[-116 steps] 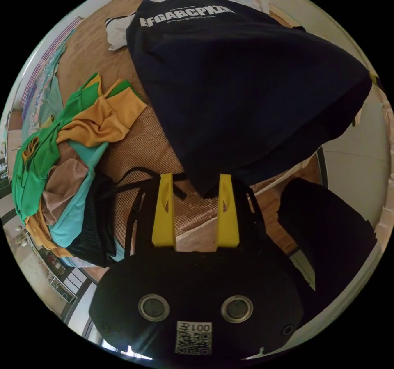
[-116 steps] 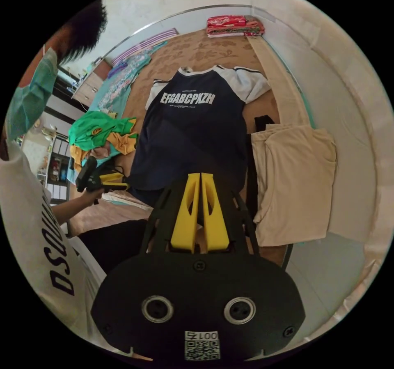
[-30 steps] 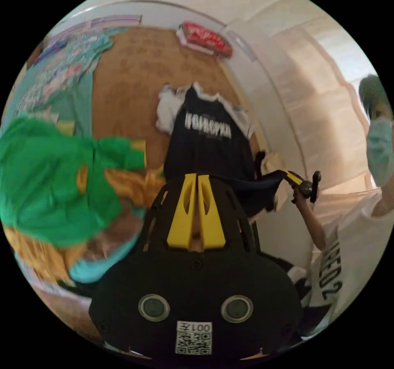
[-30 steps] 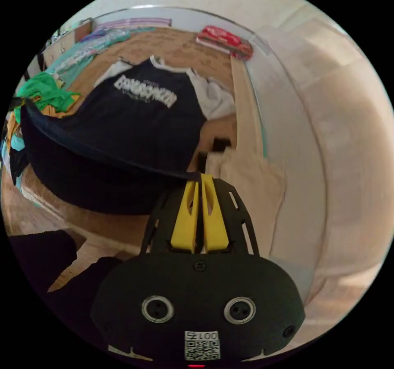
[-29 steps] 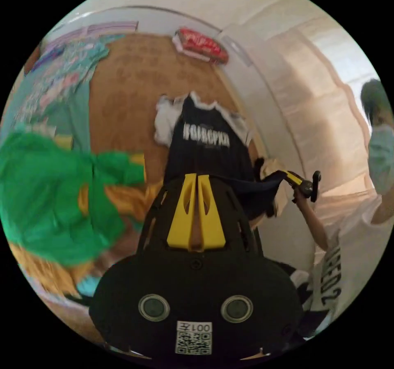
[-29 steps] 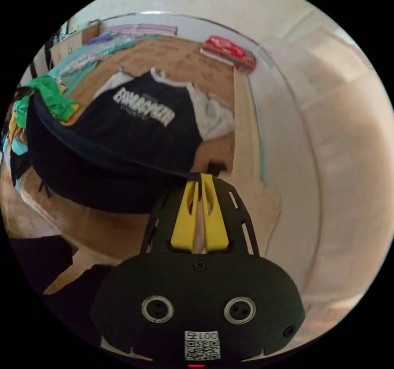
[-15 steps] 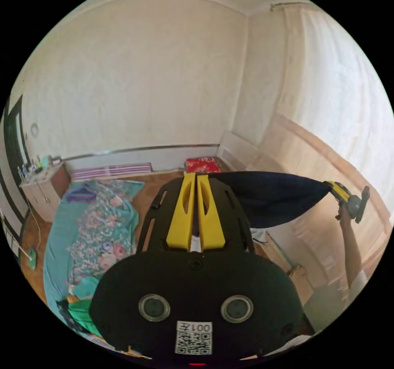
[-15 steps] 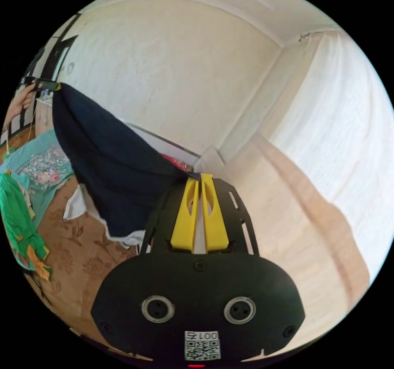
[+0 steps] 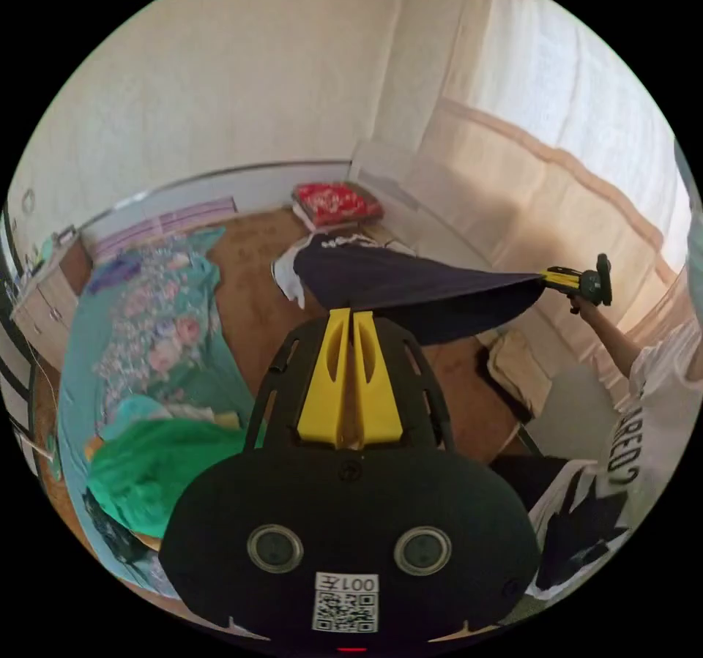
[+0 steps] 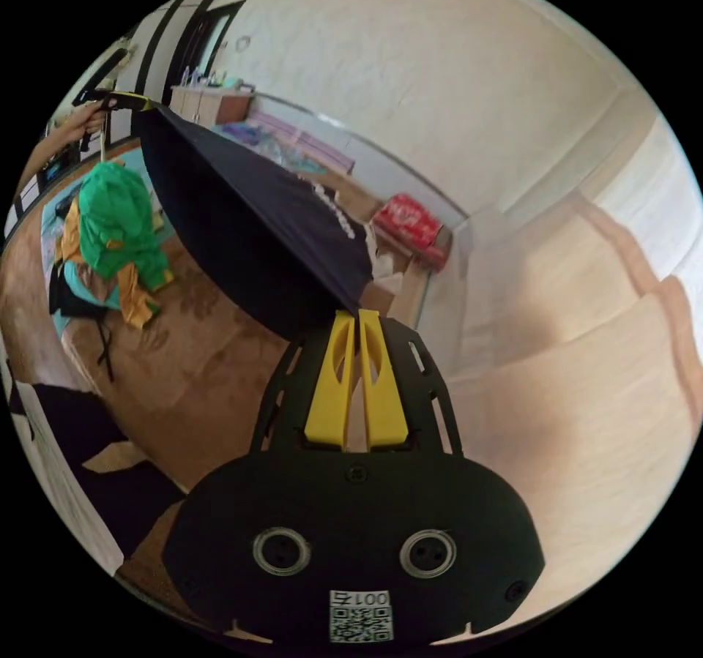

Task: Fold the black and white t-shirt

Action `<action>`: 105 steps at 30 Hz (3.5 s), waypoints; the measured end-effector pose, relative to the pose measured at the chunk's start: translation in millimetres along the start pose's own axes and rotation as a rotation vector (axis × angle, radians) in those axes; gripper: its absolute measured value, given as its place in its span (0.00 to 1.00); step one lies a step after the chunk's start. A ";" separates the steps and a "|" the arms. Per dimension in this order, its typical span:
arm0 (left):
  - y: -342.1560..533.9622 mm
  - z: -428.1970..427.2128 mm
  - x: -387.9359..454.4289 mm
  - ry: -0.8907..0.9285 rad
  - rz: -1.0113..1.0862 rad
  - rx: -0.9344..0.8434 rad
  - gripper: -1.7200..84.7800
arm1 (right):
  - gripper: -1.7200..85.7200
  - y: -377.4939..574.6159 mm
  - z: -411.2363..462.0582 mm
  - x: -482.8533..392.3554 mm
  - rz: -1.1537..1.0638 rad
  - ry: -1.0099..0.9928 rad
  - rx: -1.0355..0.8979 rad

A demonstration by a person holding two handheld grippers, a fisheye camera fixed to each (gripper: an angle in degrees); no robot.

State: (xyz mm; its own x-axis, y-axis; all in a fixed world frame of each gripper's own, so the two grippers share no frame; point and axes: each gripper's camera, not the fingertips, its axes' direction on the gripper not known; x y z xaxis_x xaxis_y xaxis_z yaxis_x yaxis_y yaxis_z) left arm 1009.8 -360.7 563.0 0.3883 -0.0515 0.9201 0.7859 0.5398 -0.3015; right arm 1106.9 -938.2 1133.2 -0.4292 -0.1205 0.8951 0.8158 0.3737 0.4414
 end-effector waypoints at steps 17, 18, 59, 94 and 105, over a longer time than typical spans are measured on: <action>157.6 249.4 165.1 -0.150 0.060 -0.754 0.01 | 0.03 182.0 222.6 -119.6 0.013 -0.225 -0.590; 157.3 251.9 168.4 -0.146 0.044 -0.764 0.01 | 0.03 190.1 226.8 -120.0 0.018 -0.246 -0.613; -413.9 740.5 453.0 -0.005 0.315 -0.350 0.01 | 0.06 255.3 542.7 253.8 0.906 -0.379 -0.143; -624.6 852.7 585.7 0.334 1.089 -0.512 0.03 | 0.03 312.1 525.2 265.8 0.813 -0.346 -0.042; -618.6 715.7 457.4 0.389 0.889 -0.164 0.01 | 0.03 259.2 463.9 221.6 0.510 -0.374 0.207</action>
State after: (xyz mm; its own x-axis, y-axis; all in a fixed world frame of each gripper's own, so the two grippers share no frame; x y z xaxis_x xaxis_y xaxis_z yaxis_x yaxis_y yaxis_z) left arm 356.9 -116.9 1349.4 0.9786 0.0276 0.2039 0.1768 0.3940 -0.9020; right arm 1043.3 -441.4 1417.2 -0.1451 0.4319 0.8902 0.8771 0.4724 -0.0863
